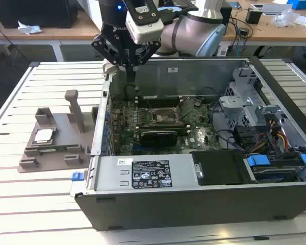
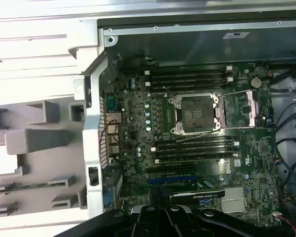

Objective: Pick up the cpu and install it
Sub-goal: 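Reach for the cpu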

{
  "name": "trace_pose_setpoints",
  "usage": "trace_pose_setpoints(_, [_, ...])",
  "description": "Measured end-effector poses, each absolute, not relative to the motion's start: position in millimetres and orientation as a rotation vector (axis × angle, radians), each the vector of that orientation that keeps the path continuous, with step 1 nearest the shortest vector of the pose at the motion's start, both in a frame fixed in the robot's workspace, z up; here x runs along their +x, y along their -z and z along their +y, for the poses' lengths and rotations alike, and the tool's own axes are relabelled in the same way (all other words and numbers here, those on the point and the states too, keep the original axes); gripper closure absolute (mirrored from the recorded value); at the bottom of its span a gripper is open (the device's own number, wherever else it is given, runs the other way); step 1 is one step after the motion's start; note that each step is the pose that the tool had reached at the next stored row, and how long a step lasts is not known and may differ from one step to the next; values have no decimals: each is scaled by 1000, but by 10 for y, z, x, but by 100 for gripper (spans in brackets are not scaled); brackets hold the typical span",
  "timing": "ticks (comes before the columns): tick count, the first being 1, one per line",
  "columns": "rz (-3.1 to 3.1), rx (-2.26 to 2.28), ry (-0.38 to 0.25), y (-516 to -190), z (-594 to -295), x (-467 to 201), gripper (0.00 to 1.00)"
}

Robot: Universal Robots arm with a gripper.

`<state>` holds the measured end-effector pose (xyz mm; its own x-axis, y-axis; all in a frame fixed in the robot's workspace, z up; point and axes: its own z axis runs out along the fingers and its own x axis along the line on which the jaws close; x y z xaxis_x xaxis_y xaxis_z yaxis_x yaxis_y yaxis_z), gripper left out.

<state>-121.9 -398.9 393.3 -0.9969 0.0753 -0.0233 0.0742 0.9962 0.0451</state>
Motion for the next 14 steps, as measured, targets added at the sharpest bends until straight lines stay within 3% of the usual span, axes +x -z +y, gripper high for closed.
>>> trace_pose_setpoints(14, [3114, 117, -69, -3933, -3989, -1515, 89])
